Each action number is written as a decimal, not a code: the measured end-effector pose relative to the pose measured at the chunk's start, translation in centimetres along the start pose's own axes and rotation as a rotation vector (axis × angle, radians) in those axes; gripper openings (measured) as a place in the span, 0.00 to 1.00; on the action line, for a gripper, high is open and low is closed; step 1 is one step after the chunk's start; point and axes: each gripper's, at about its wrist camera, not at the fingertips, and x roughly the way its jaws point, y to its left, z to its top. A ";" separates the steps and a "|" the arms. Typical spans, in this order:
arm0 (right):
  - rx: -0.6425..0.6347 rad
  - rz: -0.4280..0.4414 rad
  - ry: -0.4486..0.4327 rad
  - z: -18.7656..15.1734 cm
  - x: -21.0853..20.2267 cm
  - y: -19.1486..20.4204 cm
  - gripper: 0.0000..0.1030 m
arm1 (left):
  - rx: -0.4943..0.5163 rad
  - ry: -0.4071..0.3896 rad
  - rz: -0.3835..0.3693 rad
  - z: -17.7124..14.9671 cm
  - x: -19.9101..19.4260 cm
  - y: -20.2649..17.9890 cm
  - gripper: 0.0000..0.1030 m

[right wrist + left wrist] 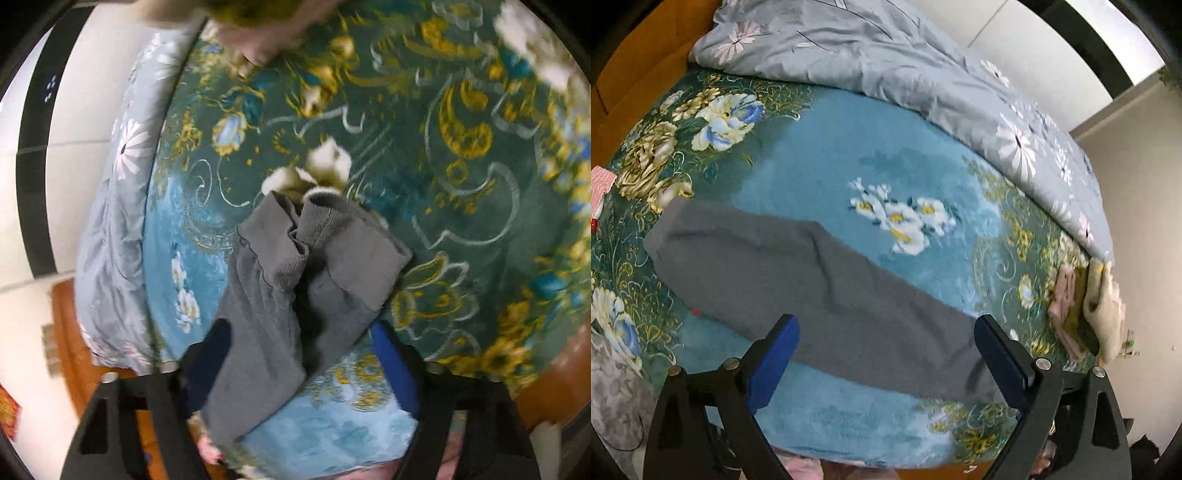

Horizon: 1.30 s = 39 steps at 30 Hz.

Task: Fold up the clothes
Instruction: 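Lay the folded grey sweatpants flat lengthwise and open both grippers, then grasp the cuff ends with the right gripper and lift them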

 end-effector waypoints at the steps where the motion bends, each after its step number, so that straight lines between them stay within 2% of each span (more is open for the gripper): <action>1: 0.013 0.023 0.010 0.4 0.8 -0.1 0.73 | 0.004 0.009 0.009 -0.3 0.1 -0.3 0.93; 5: 0.051 0.059 0.037 1.8 3.9 0.3 0.72 | -0.011 0.018 0.057 -1.0 -0.5 -0.8 0.93; 8: 0.071 0.034 0.051 2.8 6.0 0.4 0.72 | -0.027 0.012 0.100 -1.5 -1.5 -0.2 0.93; 9: 0.086 0.031 0.052 3.1 6.6 0.3 0.68 | -0.033 0.011 0.113 -1.7 -1.8 0.1 0.93; 13: 0.142 0.016 0.060 4.0 8.1 0.1 0.37 | -0.083 0.012 0.159 -2.4 -2.7 1.9 0.93; 14: 0.140 0.015 0.062 4.1 8.3 0.2 0.34 | -0.096 0.015 0.164 -2.4 -2.9 2.3 0.93; 16: 0.104 0.001 0.069 4.1 8.4 1.0 0.18 | -0.122 0.019 0.170 -2.6 -3.0 2.9 0.93; 19: 0.022 -0.025 0.084 3.9 8.1 2.6 0.16 | -0.143 0.020 0.162 -2.6 -3.1 3.0 0.93; 25: -0.119 0.046 0.131 2.7 5.4 4.6 0.16 | -0.100 0.050 0.139 -2.4 -1.7 0.8 0.93; 28: -0.133 0.016 0.179 3.0 5.8 4.3 0.17 | -0.074 0.075 0.136 -2.4 -0.6 -0.3 0.93; 31: -0.092 -0.005 0.185 3.7 6.4 3.1 0.19 | -0.055 0.102 0.138 -2.6 0.3 -1.2 0.93; 35: -0.042 0.036 0.170 4.3 6.2 3.2 0.19 | -0.012 0.111 0.159 -2.6 0.4 -2.1 0.93; 39: -0.054 0.039 0.178 4.5 6.6 3.8 0.19 | -0.045 0.106 0.171 -2.4 0.1 -1.5 0.93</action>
